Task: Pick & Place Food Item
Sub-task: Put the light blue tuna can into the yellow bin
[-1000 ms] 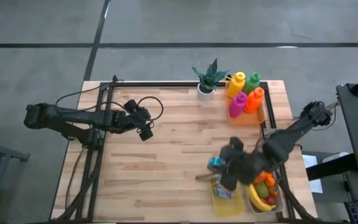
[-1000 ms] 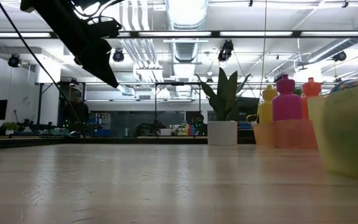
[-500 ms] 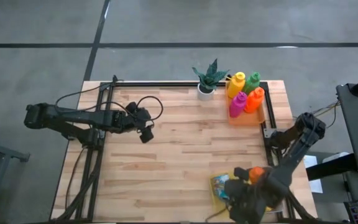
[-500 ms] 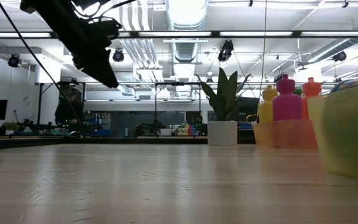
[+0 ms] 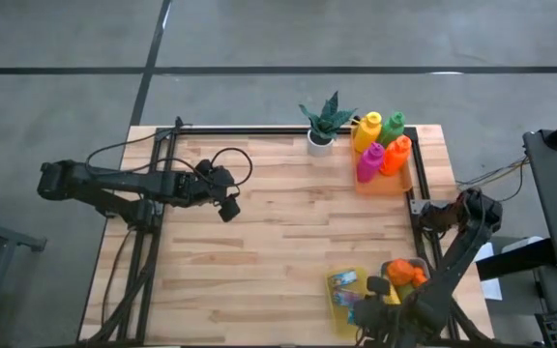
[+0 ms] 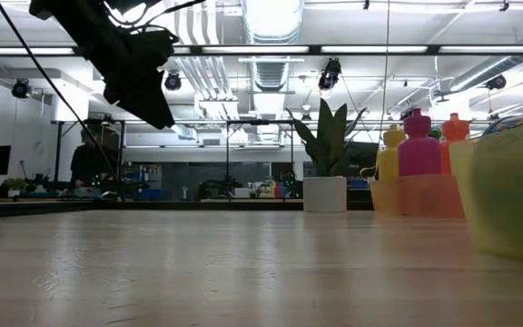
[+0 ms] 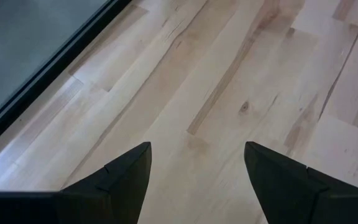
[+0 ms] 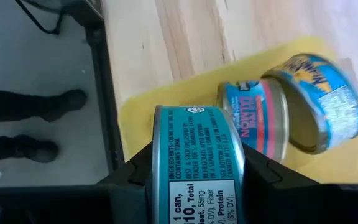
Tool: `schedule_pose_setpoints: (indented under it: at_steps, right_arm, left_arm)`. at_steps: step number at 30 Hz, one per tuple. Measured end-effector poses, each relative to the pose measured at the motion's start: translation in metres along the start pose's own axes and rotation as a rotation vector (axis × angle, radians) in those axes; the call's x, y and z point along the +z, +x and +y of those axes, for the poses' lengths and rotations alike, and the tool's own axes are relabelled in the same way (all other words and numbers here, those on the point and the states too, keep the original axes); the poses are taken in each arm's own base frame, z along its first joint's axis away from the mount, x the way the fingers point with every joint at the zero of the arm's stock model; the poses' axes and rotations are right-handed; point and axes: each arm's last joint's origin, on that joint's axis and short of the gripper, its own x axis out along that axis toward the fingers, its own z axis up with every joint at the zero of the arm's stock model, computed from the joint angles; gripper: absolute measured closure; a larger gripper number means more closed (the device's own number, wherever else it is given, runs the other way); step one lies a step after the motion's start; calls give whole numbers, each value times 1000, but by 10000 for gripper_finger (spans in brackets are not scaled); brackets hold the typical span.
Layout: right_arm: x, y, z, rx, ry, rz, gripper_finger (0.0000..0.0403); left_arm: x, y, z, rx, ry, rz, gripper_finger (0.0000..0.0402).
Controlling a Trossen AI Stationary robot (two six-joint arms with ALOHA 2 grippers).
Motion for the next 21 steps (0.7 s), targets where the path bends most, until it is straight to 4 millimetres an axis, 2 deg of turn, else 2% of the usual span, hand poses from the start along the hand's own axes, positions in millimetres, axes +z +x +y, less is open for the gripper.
schedule_pose_setpoints:
  at_steps: [9, 17, 21]
  right_arm:
    - [-12, 35, 12, -36, -39, 42, 278]
    - [-22, 59, 16, -85, -63, 91, 278]
    - [-26, 67, 17, -82, -59, 136, 278]
  left_arm:
    - [0, 0, 0, -1, 0, 0, 138]
    - [-1, 1, 0, -4, 0, 2, 138]
    - [-8, 6, 0, -7, -1, 5, 138]
